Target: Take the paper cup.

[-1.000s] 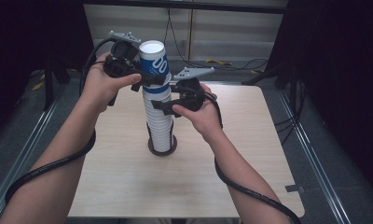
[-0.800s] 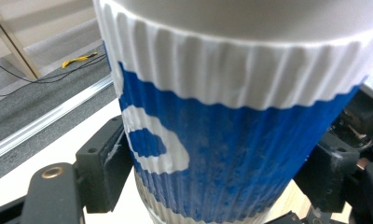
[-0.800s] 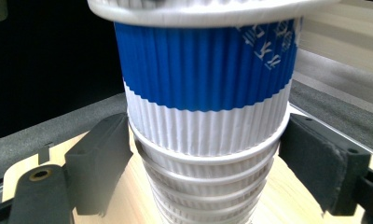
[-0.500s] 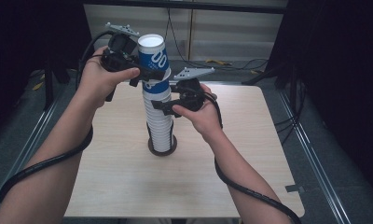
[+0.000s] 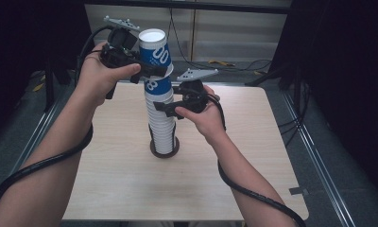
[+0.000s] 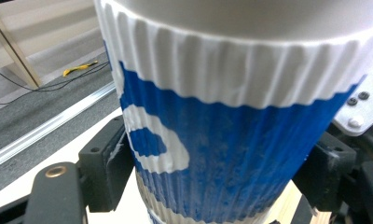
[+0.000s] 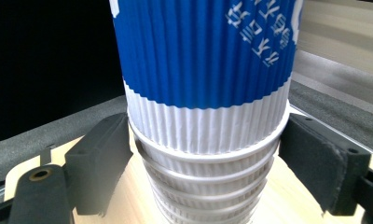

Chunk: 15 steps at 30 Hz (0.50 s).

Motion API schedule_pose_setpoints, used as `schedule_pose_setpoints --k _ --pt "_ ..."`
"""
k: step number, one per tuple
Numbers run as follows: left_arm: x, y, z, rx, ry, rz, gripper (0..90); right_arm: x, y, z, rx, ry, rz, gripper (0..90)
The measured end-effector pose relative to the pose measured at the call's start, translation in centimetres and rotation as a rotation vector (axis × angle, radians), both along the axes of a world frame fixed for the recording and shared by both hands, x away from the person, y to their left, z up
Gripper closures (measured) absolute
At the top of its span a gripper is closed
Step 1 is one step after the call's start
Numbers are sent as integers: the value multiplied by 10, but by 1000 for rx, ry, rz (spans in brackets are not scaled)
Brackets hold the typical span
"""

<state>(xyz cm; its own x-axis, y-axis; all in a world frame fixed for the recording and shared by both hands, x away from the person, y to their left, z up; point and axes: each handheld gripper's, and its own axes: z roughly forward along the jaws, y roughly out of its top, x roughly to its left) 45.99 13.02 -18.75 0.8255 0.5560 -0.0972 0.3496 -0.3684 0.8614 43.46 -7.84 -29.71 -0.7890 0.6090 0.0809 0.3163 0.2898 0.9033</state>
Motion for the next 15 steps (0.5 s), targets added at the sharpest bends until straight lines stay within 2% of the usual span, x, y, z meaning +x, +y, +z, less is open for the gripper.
schedule_pose_setpoints --k 8,12,15 --pt "0 -1 1 -9 -8 8 232 -1 -2 1 -3 -4 2 171" --pt "-2 -3 3 9 -18 -2 232 -2 -2 1 -8 -5 1 172" --pt "-4 -4 5 0 -21 1 232 -3 -4 0 -4 -5 -2 172"
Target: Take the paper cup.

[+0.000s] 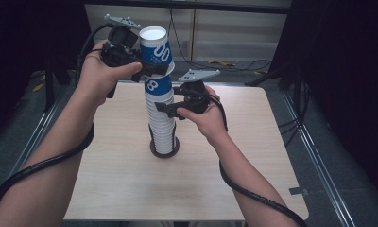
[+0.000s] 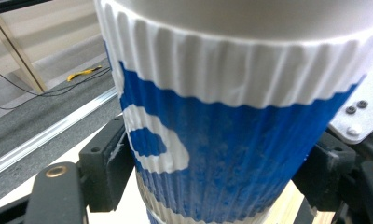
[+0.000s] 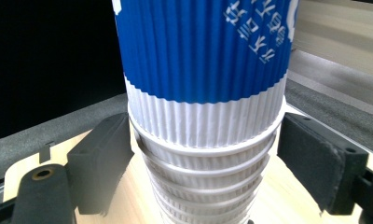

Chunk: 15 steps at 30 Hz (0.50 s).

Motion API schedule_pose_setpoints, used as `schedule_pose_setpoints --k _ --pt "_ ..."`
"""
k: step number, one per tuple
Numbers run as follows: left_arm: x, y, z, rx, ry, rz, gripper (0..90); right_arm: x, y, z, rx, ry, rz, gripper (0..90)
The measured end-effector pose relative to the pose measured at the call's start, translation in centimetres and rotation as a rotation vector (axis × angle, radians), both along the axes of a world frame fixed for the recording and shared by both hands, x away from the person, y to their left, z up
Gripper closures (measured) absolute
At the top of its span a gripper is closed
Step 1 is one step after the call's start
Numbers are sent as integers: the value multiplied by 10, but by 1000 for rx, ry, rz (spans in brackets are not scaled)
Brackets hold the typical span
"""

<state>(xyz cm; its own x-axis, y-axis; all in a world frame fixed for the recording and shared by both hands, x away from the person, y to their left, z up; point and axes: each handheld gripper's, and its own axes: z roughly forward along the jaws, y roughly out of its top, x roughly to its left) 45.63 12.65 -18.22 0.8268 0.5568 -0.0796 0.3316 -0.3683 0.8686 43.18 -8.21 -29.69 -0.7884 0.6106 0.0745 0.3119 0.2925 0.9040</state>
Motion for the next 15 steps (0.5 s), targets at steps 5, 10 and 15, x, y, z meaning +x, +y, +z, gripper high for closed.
schedule_pose_setpoints --k 5,10,15 --pt "-3 0 5 -4 -10 -2 233 -1 0 -1 -6 -3 0 173" --pt "-8 2 10 -23 -15 0 233 -2 1 0 -5 -3 -1 173" --pt "-12 5 13 -15 -18 -3 233 -3 2 1 -16 -7 -3 173"
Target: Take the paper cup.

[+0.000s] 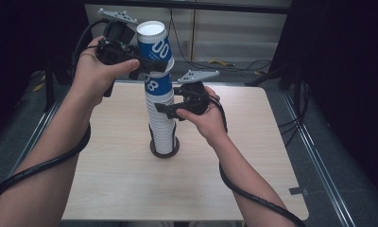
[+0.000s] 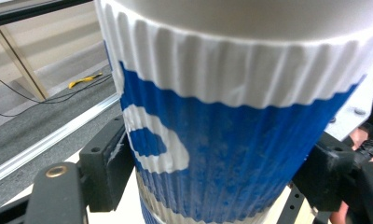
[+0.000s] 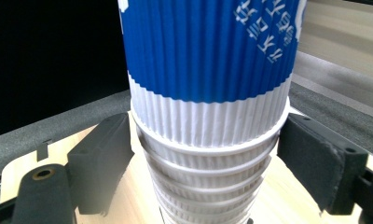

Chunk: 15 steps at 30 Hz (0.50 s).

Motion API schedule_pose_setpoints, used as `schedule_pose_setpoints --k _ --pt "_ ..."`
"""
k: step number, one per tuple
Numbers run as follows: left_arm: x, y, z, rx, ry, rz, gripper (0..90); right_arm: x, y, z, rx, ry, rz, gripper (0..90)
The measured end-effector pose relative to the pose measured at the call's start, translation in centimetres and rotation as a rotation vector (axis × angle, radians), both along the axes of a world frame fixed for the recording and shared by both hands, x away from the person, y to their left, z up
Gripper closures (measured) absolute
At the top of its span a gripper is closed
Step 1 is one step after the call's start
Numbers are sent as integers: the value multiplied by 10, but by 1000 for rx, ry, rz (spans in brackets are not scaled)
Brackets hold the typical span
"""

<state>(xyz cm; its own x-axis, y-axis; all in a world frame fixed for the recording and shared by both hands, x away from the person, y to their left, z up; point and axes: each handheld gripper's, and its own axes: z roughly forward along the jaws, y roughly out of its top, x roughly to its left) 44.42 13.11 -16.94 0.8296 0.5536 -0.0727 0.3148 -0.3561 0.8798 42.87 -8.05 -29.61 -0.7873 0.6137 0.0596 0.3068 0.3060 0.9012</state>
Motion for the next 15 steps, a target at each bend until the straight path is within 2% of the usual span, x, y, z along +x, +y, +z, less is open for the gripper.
schedule_pose_setpoints --k 6,10,15 --pt "-6 3 -3 6 0 -7 233 -1 -1 -1 -1 -4 -3 173" --pt "-10 5 -4 -13 0 -19 233 -2 -1 -3 -3 1 -4 173" --pt "-14 4 -4 -11 -6 -32 233 -3 -2 -7 0 7 -9 172"
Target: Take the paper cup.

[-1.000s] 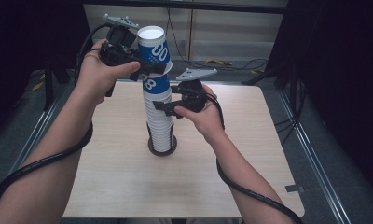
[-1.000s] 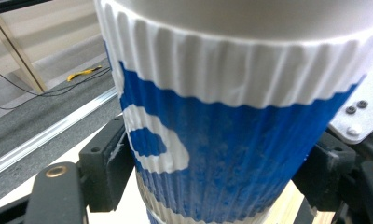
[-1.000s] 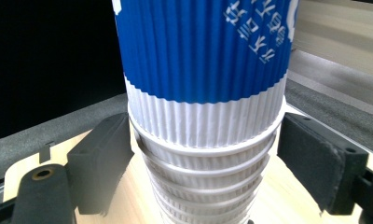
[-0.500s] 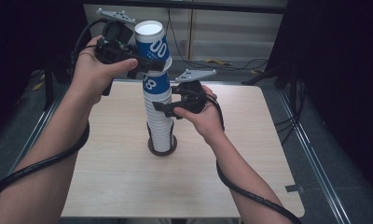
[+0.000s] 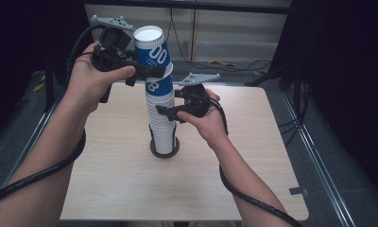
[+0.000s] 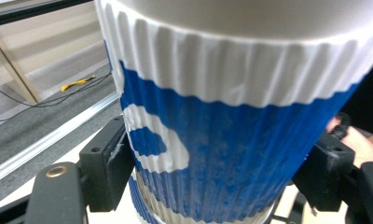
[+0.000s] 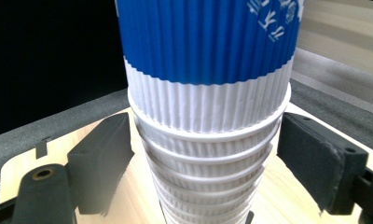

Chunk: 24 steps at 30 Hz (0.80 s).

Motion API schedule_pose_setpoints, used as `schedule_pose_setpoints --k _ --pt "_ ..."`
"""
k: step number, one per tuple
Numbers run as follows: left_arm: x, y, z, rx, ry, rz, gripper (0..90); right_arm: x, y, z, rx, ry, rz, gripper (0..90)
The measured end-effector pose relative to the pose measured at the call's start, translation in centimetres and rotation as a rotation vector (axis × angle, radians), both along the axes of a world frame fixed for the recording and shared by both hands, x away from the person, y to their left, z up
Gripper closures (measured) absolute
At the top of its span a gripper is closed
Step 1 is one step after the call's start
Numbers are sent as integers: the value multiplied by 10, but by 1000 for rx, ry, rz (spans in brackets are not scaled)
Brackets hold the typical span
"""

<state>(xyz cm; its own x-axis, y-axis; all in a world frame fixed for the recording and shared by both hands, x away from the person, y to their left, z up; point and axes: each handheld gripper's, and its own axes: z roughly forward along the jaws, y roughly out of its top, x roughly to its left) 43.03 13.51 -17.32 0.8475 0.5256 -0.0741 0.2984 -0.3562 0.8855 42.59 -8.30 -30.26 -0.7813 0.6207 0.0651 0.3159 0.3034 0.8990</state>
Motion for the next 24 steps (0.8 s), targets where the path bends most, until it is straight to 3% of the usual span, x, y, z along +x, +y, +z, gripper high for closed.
schedule_pose_setpoints --k 18,24 --pt "-17 -20 -1 0 -14 -83 234 -6 -13 -2 7 -1 -7 172" --pt "-21 -26 1 21 -26 -92 235 -8 -21 -5 6 4 -14 173"
